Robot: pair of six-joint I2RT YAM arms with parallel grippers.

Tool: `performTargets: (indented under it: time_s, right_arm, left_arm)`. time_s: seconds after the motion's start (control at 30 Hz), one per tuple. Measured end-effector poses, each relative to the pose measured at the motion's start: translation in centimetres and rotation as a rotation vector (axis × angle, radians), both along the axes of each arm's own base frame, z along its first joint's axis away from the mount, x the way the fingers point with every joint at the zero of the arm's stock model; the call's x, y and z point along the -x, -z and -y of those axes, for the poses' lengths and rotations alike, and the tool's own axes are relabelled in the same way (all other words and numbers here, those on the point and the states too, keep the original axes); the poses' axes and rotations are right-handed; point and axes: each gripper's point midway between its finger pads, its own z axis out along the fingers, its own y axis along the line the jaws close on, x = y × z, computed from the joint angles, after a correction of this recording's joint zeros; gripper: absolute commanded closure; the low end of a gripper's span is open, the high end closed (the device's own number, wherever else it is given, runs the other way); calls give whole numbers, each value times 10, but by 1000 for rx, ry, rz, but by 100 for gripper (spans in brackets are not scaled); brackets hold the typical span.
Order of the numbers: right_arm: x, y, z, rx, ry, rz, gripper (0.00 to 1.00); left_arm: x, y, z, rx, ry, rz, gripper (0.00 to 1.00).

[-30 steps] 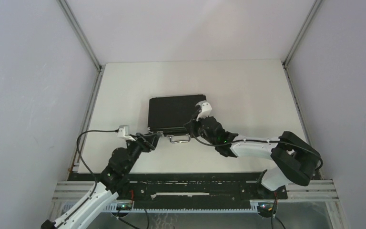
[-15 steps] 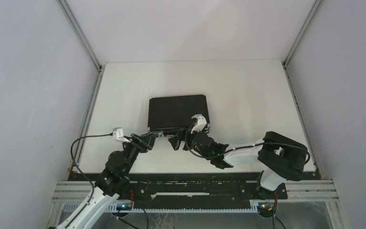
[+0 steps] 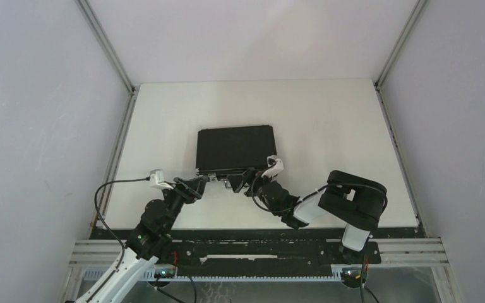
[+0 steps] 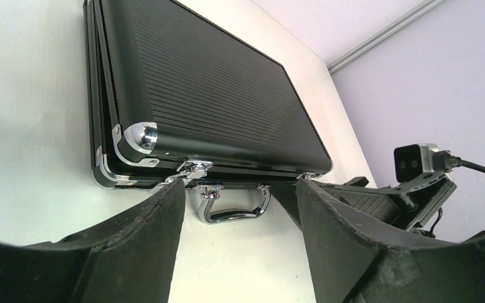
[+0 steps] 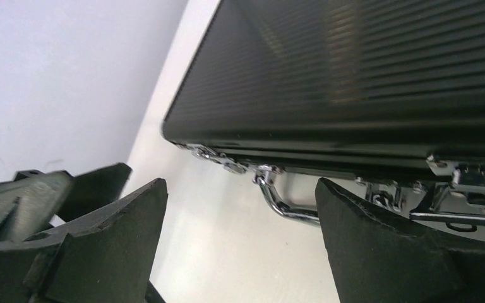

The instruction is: Pack up texas hold em set

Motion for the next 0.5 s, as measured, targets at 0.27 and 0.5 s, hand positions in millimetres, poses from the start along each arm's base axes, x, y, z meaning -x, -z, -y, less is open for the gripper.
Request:
performTargets:
  time_s: [0.27, 0.5]
  right_arm:
    - [-15, -12, 3, -79, 30, 15, 5]
    - [-20, 1, 6, -81, 40, -23, 5]
  left_arm:
    - [-1, 0, -1, 0, -6, 1, 31]
    - [-1, 0, -1, 0, -8, 2, 31]
